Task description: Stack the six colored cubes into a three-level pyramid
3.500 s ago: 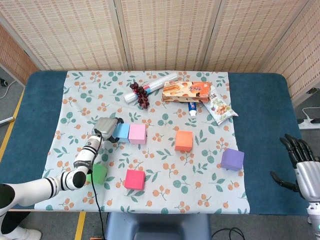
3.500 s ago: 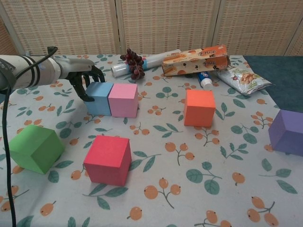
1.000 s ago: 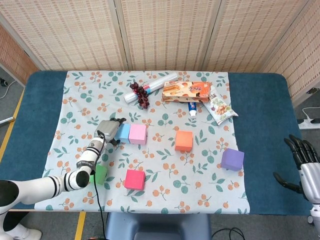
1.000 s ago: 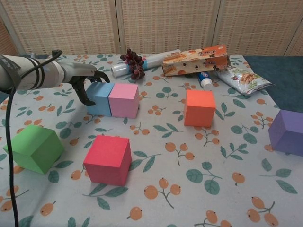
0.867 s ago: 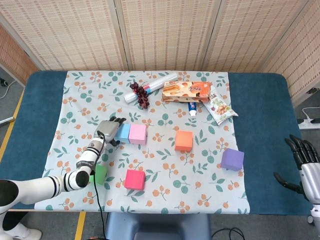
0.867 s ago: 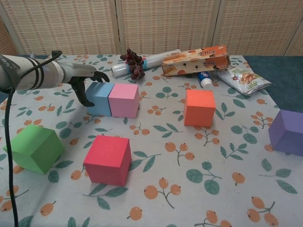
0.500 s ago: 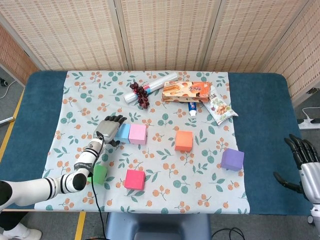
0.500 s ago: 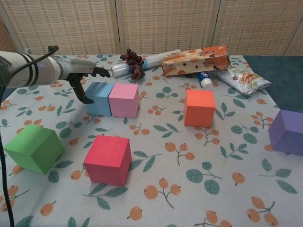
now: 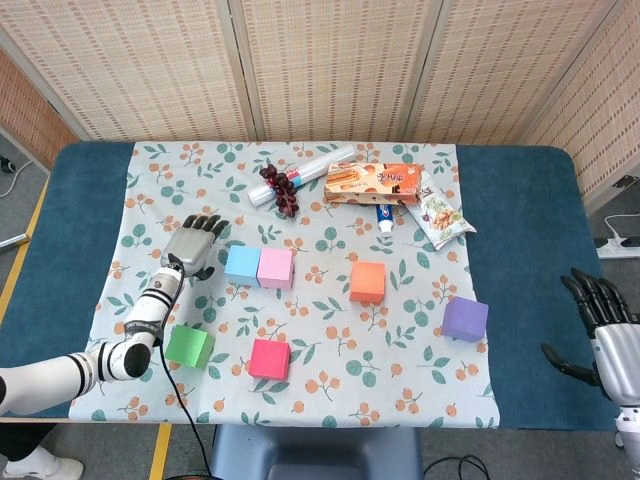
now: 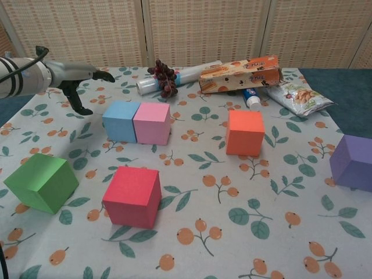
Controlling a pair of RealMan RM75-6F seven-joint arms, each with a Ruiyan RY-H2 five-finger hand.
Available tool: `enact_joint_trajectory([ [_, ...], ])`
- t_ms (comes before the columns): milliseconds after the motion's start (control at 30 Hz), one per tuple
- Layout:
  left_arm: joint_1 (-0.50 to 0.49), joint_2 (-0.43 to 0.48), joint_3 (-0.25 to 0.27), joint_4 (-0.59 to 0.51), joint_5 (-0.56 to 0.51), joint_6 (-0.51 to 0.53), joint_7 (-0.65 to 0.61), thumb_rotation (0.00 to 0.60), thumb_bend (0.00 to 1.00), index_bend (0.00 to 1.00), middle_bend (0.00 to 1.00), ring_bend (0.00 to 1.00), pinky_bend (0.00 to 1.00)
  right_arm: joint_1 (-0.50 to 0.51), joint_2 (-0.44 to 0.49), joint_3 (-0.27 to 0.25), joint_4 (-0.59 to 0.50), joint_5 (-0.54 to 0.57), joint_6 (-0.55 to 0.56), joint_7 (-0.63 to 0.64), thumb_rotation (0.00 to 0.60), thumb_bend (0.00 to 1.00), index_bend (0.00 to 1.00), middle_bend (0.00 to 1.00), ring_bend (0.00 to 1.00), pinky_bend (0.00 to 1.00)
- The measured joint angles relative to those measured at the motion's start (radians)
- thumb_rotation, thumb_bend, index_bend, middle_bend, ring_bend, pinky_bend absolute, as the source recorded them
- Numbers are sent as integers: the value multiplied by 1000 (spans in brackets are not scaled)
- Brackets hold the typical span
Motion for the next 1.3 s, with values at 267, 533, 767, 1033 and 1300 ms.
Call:
enact_joint_trajectory([
  [267, -15, -96, -40, 171, 42, -112, -77, 600, 334, 25, 0, 0, 4, 2, 4, 4, -19, 15, -7, -23, 600, 150, 0, 0, 0, 0],
  [533, -29, -140, -56, 219, 68, -152, -101, 600, 335, 25, 0, 0, 4, 0, 6, 7, -20, 25, -10, -25, 600, 150, 0, 0, 0, 0],
  [767, -29, -137, -62, 222, 64, -151, -103, 600, 334, 25, 0, 0, 4, 1, 6, 8, -22, 26, -11, -26, 600, 150, 0, 0, 0, 0],
  [1033, 7, -80, -70, 144, 82, -96, -124, 600, 332, 30, 0, 0, 5, 36, 22, 7, -30, -1, -57, -25, 600, 149, 0, 0, 0, 0],
  [1300, 117, 49, -50, -92, 226, 104, -146, 600, 330, 85, 14, 0, 20, 149, 43, 16, -59, -31, -211, -19, 600, 136, 0, 23, 0, 0],
])
